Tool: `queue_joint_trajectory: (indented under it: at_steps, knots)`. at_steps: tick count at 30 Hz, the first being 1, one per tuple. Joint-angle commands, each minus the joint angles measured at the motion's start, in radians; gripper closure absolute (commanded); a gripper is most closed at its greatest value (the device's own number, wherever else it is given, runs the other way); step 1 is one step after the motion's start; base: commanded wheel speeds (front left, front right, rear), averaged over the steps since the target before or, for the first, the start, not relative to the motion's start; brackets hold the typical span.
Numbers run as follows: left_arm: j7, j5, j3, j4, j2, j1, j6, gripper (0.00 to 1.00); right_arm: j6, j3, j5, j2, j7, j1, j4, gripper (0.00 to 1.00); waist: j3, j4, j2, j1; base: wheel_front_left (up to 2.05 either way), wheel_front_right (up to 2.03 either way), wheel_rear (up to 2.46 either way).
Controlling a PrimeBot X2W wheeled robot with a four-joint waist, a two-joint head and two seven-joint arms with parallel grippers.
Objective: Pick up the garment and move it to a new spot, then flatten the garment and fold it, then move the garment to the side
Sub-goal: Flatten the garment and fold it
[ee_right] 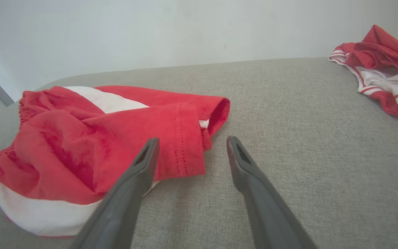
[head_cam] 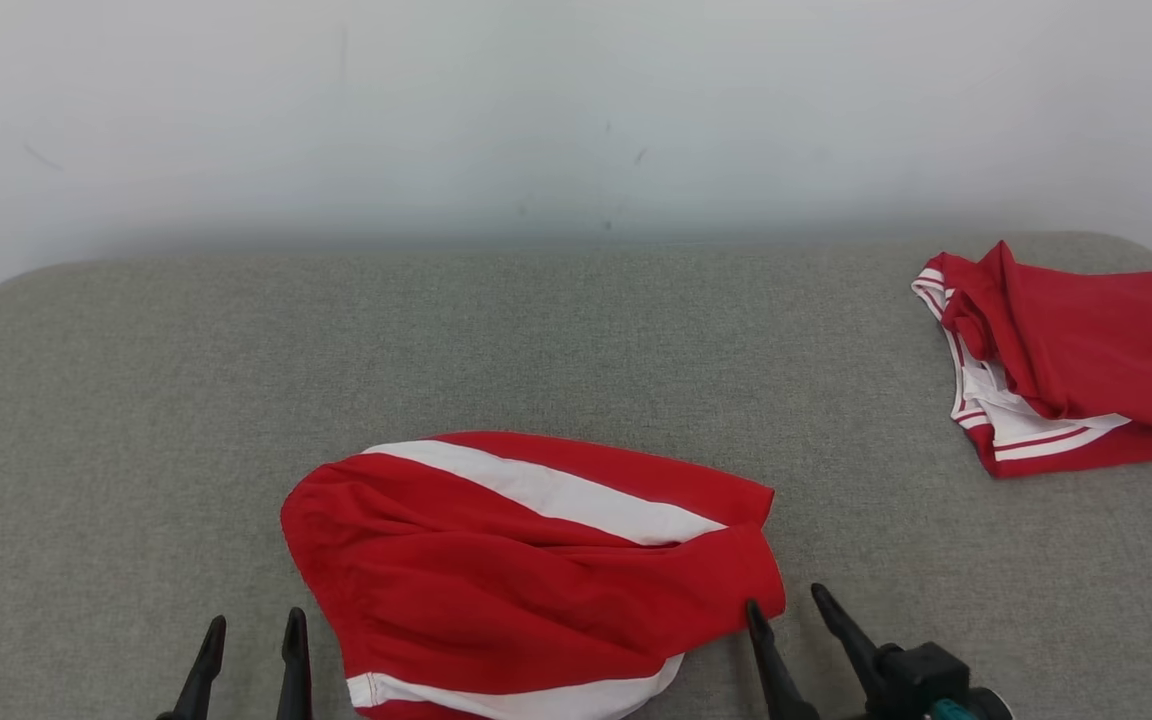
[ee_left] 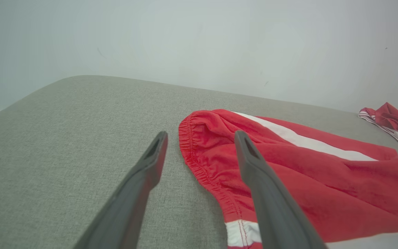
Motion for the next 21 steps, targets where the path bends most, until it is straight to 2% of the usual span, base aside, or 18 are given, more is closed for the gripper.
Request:
queue_joint_trajectory:
  at_steps: [1,8,9,10,11,15,21]
  knots:
    - [-0.002,0.013,0.009,0.006,-0.009,0.017,-0.005,0.0,-0.003,0.013,-0.011,-0.005,-0.001,-0.013,0.026,0.0,-0.001,0.001,0.0,-0.0001,0.0,0.0,0.0]
    - [-0.002,0.038,0.025,0.032,-0.034,0.006,-0.025,0.0,-0.003,0.095,0.007,-0.038,-0.001,-0.106,0.194,0.0,-0.013,0.02,0.0,-0.0001,0.0,0.0,0.0]
    - [-0.002,0.041,0.025,0.036,-0.037,0.005,-0.028,0.0,-0.003,0.109,0.013,-0.043,-0.001,-0.119,0.209,0.25,-0.015,0.022,0.0,-0.0001,0.0,0.0,0.0]
    - [-0.002,0.042,0.026,0.037,-0.04,0.005,-0.027,0.0,-0.003,0.122,0.017,-0.048,-0.001,-0.131,0.22,0.83,-0.016,0.023,0.0,-0.0001,0.0,0.0,0.0]
    - [-0.002,0.042,0.027,0.04,-0.042,0.006,-0.027,0.0,-0.003,0.133,0.022,-0.053,-0.001,-0.142,0.23,1.0,-0.018,0.024,0.0,-0.0001,0.0,0.0,0.0]
    - [-0.002,0.046,0.029,0.047,-0.049,0.014,-0.032,0.0,-0.003,0.155,0.039,-0.069,-0.001,-0.168,0.231,1.0,-0.024,0.027,0.0,-0.0001,0.0,0.0,0.0]
    - [-0.002,0.05,0.027,0.051,-0.054,0.017,-0.036,0.0,-0.003,0.162,0.063,-0.103,-0.001,-0.182,0.159,1.0,-0.029,0.033,0.0,-0.0001,0.0,0.0,0.0]
